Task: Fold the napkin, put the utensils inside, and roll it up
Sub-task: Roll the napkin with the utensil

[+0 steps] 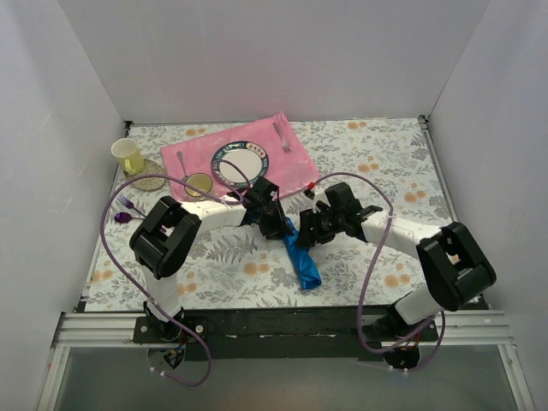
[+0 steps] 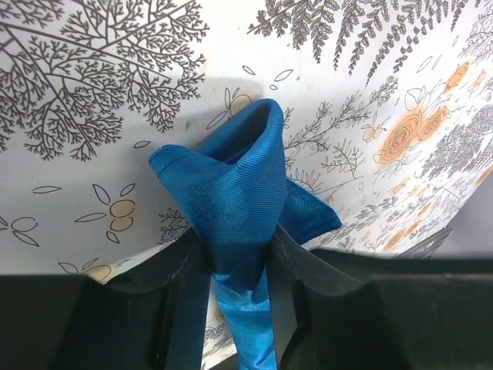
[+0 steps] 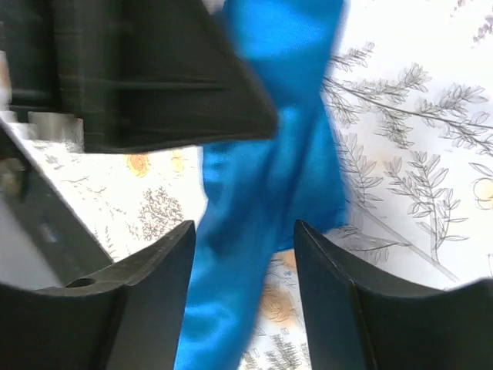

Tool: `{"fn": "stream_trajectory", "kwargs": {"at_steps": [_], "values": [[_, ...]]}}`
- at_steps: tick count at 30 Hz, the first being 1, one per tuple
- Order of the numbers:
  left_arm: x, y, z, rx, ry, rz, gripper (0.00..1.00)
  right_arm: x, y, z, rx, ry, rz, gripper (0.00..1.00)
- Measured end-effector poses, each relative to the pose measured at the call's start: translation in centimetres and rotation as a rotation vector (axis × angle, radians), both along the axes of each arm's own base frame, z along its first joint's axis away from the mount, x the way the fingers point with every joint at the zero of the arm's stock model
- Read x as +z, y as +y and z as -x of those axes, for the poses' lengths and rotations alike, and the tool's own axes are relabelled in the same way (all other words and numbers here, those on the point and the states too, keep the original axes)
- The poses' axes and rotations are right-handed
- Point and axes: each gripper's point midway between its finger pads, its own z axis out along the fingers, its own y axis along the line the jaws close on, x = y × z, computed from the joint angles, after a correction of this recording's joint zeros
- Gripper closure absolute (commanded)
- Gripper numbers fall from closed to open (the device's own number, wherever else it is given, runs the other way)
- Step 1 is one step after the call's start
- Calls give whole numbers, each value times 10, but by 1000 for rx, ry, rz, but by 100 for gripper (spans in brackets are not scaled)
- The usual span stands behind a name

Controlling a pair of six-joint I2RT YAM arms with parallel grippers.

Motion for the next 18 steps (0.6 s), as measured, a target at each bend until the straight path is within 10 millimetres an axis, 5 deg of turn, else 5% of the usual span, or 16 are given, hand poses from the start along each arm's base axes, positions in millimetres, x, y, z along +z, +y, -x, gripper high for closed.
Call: {"fn": "stream_trajectory", "kwargs": {"at_steps": [6,18], "values": [[0,0,0,-1,0,1,74,20,21,16,-13,-254,273,35],[0,0,0,5,8,15,73,-21,17,17,-55,-411,673,36]]}}
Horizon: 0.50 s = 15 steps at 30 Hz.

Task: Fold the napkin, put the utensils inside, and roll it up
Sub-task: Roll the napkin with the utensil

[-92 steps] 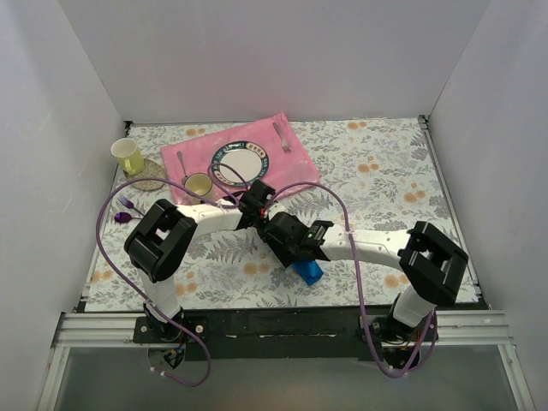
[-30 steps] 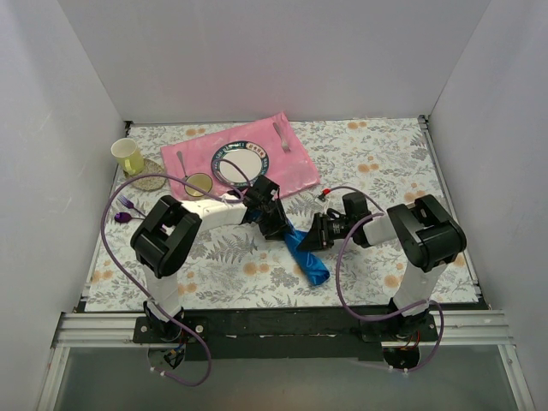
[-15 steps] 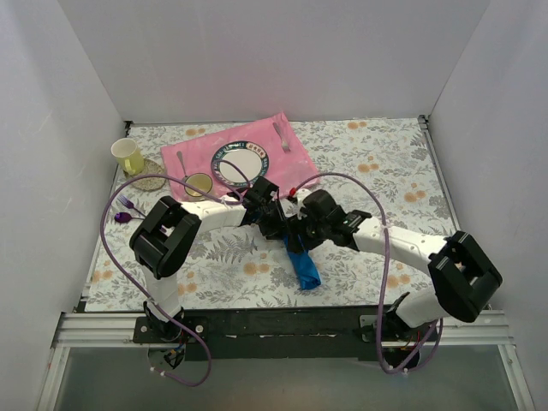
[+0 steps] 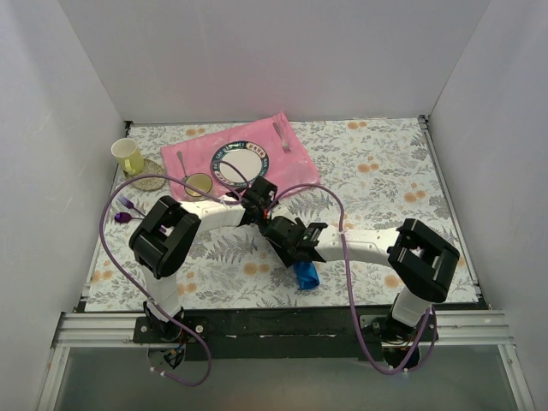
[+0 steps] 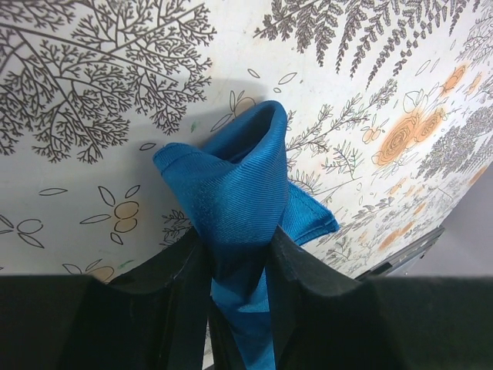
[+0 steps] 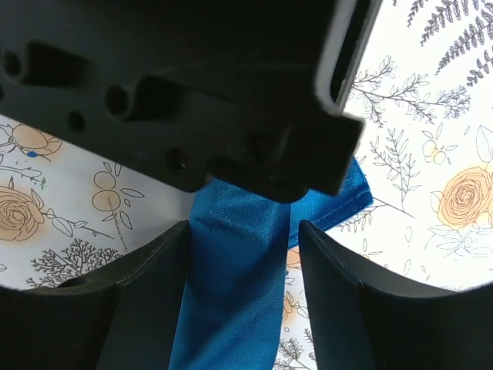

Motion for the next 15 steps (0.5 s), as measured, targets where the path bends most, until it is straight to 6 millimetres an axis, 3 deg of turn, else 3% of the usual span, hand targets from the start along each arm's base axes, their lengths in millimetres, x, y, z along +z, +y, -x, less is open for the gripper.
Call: {"fn": "stream_trajectory", "kwargs": {"at_steps": [4,5,7,8,11,15], "values": [[0,1,0,4,3,1,65,0,-1,-3,-8,-17,11,48],[0,1,-1,4,2,0,62,0,-1,-3,-9,-18,10,61],[1,0,-1,4,-1,3,57,-3,-1,-4,-8,-17,-1,68],[1,-1,-2,4,-4,7,50,-4,-1,-5,-9,-16,-10,73],[6,-2,-3,-7,-28,13,38,-4,-3,-9,-10,-12,-47,77],[11,5,-5,-9,-60,-16,33,-2,-6,-11,-4,32,-131,78]]}}
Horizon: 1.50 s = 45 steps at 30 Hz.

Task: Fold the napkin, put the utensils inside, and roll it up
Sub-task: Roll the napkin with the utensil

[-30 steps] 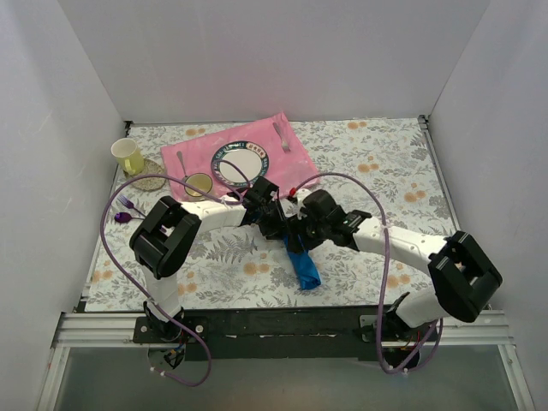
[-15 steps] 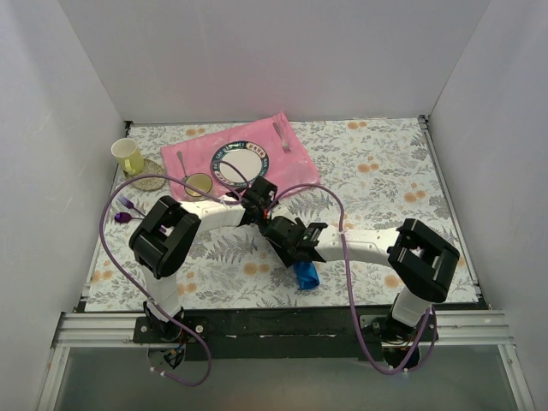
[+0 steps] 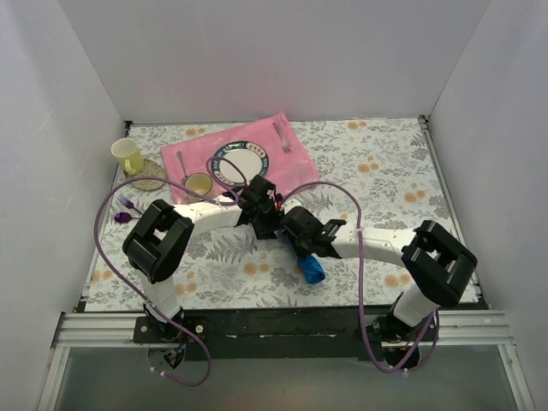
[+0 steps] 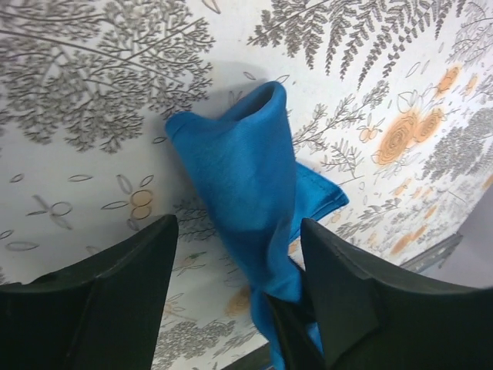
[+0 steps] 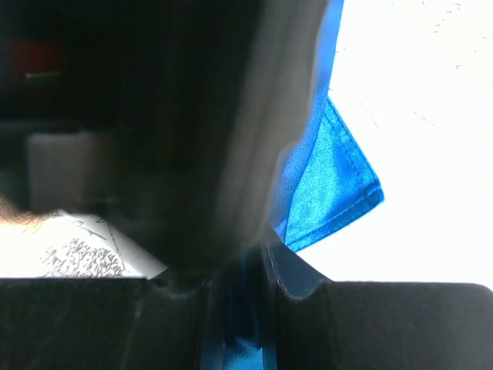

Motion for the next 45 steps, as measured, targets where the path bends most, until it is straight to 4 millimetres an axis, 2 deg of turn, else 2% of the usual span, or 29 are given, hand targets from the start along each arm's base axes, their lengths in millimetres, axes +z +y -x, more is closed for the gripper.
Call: {"fn": "stream_trajectory", "kwargs": {"at_steps": [5,8,16,23,26,27,30,33,37,41,45], "values": [[2,13,3,-11,-22,-52,31,1,-3,-5,8,129,-195,80],[3,14,5,-26,-22,-55,31,1,-7,-10,4,226,-353,82],[6,1,7,-61,-5,-7,29,1,-8,-5,75,478,-744,84],[6,-16,4,-79,5,1,30,3,-5,14,136,652,-922,83],[1,-21,5,-82,22,-11,37,5,-3,16,136,691,-959,83],[0,-21,5,-78,26,-18,45,6,-2,16,134,703,-976,83],[-3,-19,5,-66,33,-35,59,6,-2,15,122,732,-1015,78],[-8,-13,5,-61,31,-69,66,6,-3,14,120,740,-1022,68],[-11,-11,5,-56,28,-80,69,1,-4,16,120,729,-958,54],[-12,-12,5,-54,25,-74,70,7,-5,9,123,618,-832,46],[-12,-12,5,-55,22,-70,71,19,-18,-1,80,481,-670,37]]}}
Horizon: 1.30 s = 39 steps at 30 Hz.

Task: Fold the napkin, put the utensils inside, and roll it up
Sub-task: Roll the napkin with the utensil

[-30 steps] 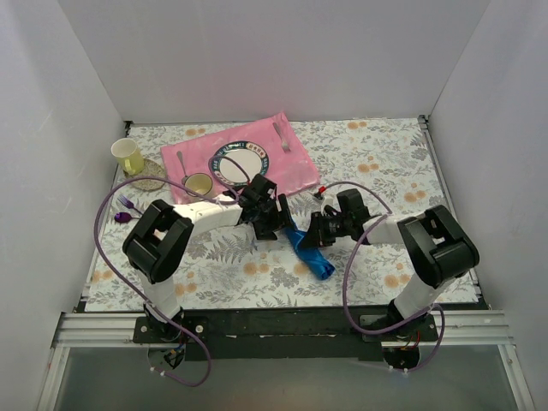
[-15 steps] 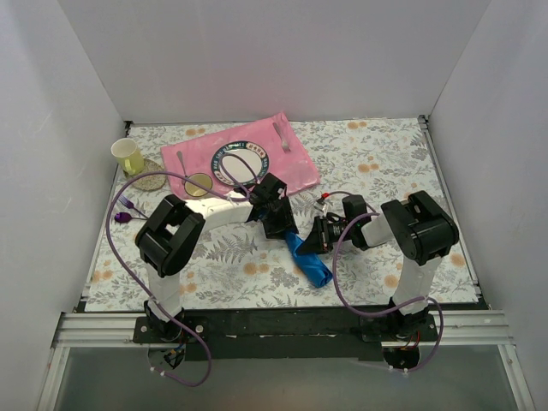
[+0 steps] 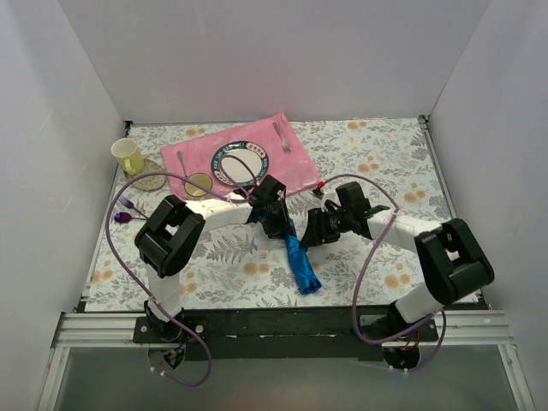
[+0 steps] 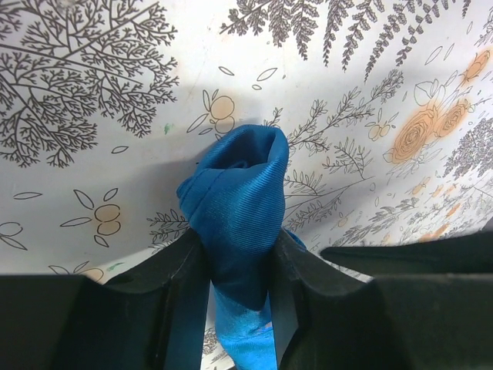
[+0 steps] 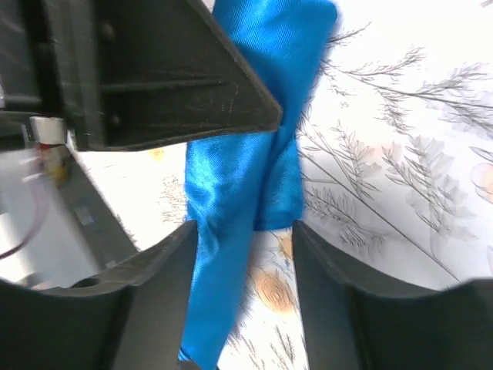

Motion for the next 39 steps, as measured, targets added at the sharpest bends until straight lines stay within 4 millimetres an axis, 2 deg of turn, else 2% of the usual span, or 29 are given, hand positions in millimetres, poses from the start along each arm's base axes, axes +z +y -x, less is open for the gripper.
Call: {"fn": "stream_trajectory", "kwargs": {"at_steps": [3,7,10,16,19,25,32,35,39], "values": [[0,0,0,0,-3,3,71,17,-2,-5,-15,-112,137,33],[0,0,1,1,-5,6,72,35,15,1,3,-239,291,30],[0,0,1,2,-6,11,72,39,24,10,-1,-319,402,29],[0,0,1,9,2,23,72,13,29,22,-24,-386,627,25],[0,1,1,19,15,36,72,0,30,18,-74,-418,710,26],[0,1,1,31,28,49,70,-2,29,9,-153,-475,763,41],[0,2,1,36,16,47,70,-9,36,10,-166,-484,696,37],[0,2,0,40,15,46,69,-14,38,9,-170,-477,663,45],[0,3,1,46,6,45,61,-22,33,10,-177,-471,633,58]]}}
